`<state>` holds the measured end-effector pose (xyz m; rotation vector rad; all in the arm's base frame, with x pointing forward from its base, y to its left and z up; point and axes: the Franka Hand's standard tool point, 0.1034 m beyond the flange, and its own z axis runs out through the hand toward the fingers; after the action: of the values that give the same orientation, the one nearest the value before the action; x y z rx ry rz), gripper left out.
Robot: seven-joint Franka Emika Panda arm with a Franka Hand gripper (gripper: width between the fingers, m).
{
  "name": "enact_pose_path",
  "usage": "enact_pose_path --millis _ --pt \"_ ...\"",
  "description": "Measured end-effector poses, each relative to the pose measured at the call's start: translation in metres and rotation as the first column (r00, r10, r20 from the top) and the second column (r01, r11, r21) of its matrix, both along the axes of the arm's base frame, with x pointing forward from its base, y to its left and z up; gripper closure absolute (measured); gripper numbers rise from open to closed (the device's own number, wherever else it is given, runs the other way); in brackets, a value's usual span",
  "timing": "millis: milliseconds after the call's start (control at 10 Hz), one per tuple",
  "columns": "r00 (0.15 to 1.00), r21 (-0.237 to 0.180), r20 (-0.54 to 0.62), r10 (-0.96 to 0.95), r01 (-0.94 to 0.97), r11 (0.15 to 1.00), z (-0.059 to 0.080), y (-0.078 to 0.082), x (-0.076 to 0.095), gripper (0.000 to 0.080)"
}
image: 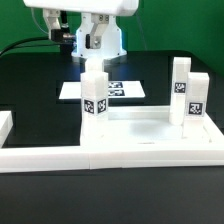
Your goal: Assemble desk
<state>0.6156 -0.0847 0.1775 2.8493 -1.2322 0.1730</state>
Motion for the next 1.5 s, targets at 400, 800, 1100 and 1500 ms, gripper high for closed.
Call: enact_pose_path --millis 400,800,1100,1500 --pt "0.998 0.011 -0.022 -0.055 0.055 0.998 -0.013 0.010 0.000 0.0151" --pt "0.997 -0.016 -0.037 -0.060 0.060 0.998 -0.038 0.013 -0.006 0.0151" --pt "0.995 -0.034 -0.026 -0.093 0.092 0.995 -0.041 0.017 0.005 0.0151" --pt "0.992 -0.051 -0.024 -0.125 0.123 0.991 -0.052 0.021 0.007 0.0151"
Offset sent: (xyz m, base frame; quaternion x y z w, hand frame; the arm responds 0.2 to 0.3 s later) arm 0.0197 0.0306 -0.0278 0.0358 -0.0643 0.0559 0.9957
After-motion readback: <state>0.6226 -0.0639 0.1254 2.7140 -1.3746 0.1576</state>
